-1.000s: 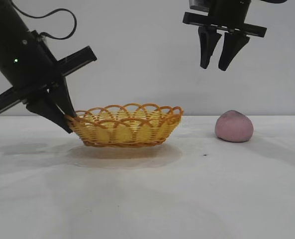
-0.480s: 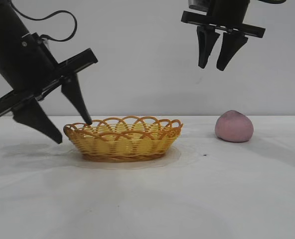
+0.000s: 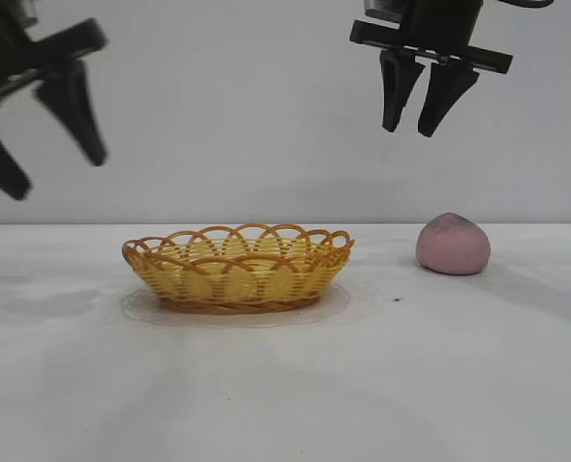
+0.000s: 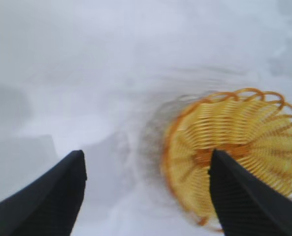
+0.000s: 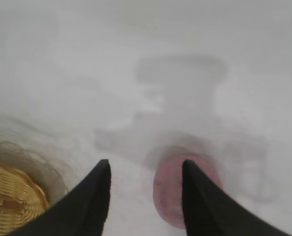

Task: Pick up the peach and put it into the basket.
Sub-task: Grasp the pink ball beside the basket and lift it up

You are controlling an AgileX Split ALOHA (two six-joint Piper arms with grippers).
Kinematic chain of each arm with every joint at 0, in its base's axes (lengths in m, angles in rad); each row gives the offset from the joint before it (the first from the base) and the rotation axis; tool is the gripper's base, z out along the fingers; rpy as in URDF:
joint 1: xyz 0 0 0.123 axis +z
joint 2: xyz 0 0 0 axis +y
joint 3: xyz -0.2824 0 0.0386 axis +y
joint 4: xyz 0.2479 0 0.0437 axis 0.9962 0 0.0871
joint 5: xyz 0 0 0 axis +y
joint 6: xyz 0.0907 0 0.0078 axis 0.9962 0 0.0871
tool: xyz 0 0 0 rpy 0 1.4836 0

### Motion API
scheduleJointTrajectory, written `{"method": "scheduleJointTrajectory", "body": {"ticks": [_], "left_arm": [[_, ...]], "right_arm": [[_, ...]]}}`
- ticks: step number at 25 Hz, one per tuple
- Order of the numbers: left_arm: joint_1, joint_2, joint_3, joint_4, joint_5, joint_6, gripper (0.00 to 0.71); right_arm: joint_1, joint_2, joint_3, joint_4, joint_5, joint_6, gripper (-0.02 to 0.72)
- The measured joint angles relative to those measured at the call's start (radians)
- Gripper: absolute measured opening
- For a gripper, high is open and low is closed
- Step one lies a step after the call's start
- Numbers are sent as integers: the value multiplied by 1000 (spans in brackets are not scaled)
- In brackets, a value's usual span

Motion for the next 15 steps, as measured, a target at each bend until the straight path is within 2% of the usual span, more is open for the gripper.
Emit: {"method": "scheduleJointTrajectory", "body": {"ticks": [4,8,11,15], "left_arm": [[0,-117,20,73,6,-83,480],[-10,-375,104,80,31,-92,480],[-42,-596,183,72,125,-42,480],[-56,-861,278,60,278,-5,480]], "right_arm": [[0,0,0,0,0,0,326],[0,0,0,2,0,-4,326],[0,0,0,12,0,-16,326],[0,0,0,17,4,-26,326]]}}
